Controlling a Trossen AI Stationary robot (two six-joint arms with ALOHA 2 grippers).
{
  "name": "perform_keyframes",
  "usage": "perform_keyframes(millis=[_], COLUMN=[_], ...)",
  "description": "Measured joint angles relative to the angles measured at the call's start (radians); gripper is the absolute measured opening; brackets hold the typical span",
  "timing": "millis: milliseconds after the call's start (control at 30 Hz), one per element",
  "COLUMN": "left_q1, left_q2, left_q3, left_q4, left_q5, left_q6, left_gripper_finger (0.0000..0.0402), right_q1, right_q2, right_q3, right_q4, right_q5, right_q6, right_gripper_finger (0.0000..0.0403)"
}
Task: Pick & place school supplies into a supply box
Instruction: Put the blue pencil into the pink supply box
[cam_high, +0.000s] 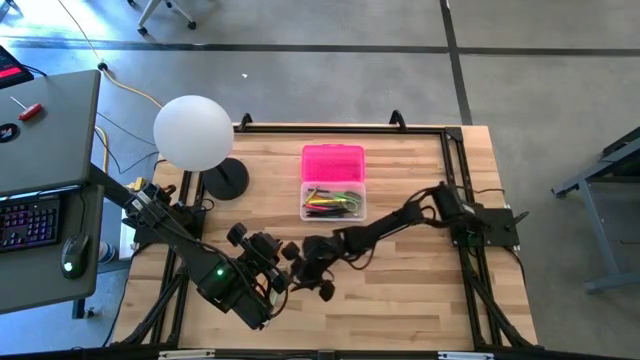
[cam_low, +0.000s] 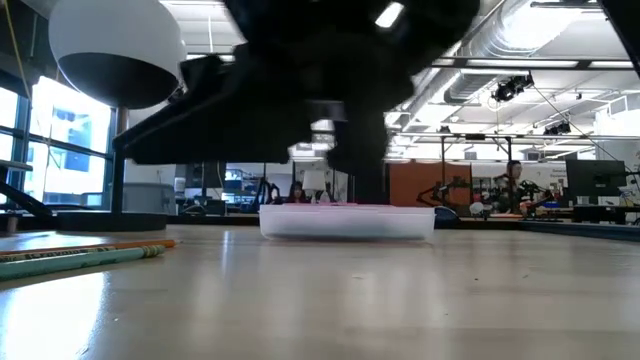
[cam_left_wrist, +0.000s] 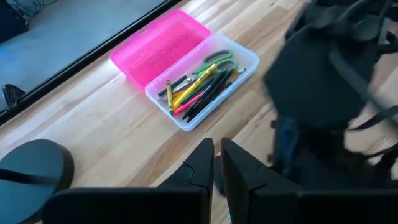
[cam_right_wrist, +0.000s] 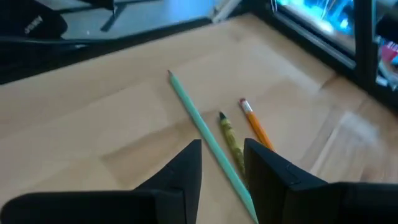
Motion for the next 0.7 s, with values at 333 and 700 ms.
perform_keyframes(millis=[333, 700], left_q1=[0.000, 0.000], left_q2=[0.000, 0.000], left_q3=[0.000, 0.000], left_q4=[0.000, 0.000], left_q5=[0.018, 0.036], left_q6=[0.000, 0.007], left_gripper_finger=[0.0062, 0.0062], right_q1=[-0.059, -0.099], right_q2=[0.157, 0.184], right_q3=[0.225, 0.240], right_q4=[-0.212, -0.220], right_q5=[-0.146, -0.136], right_q6=[-0.001, -0.001], right_gripper_finger=[0.0099, 0.0099])
